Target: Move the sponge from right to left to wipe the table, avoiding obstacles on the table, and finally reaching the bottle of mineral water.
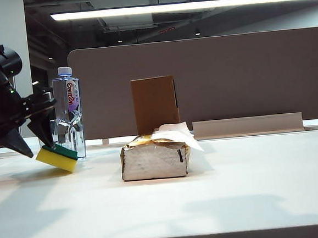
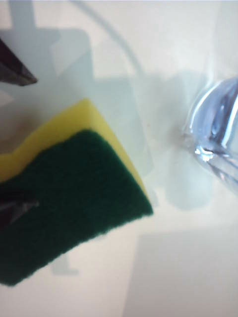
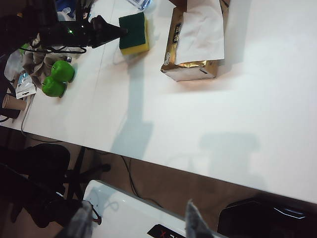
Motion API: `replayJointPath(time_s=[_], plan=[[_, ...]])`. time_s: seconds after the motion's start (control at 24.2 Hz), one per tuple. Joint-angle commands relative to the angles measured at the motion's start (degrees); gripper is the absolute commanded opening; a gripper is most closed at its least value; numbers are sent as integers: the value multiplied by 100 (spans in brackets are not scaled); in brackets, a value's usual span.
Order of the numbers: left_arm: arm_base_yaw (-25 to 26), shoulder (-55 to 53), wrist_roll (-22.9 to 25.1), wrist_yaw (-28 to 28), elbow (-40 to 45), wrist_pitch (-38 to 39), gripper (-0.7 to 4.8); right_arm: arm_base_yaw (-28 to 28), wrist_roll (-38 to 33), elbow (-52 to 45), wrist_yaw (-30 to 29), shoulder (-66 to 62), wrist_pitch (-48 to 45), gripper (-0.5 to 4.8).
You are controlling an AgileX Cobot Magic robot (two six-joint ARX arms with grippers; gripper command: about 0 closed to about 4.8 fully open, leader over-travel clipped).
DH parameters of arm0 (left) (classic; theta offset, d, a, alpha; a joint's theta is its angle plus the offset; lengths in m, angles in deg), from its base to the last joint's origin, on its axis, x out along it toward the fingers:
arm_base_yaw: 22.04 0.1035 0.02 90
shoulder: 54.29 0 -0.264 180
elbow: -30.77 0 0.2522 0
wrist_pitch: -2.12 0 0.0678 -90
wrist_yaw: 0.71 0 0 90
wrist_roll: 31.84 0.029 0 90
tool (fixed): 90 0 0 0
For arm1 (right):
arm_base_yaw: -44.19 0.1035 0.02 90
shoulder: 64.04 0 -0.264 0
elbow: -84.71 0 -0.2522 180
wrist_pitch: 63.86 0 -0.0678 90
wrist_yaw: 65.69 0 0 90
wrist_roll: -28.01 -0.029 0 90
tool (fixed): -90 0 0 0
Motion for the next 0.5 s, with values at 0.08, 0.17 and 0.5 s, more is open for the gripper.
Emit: replayJointPath(time_s=[0.08,0.17,0.5], plan=[[9,170,15,35,-9,9,283,17,0,17,-44,15,-24,242],[9,179,17,39,-22,15,283,26,0,17,-44,20,-15,242],[9,221,17,42,-50,109,373,79,4,17,-37,50,-17,241]])
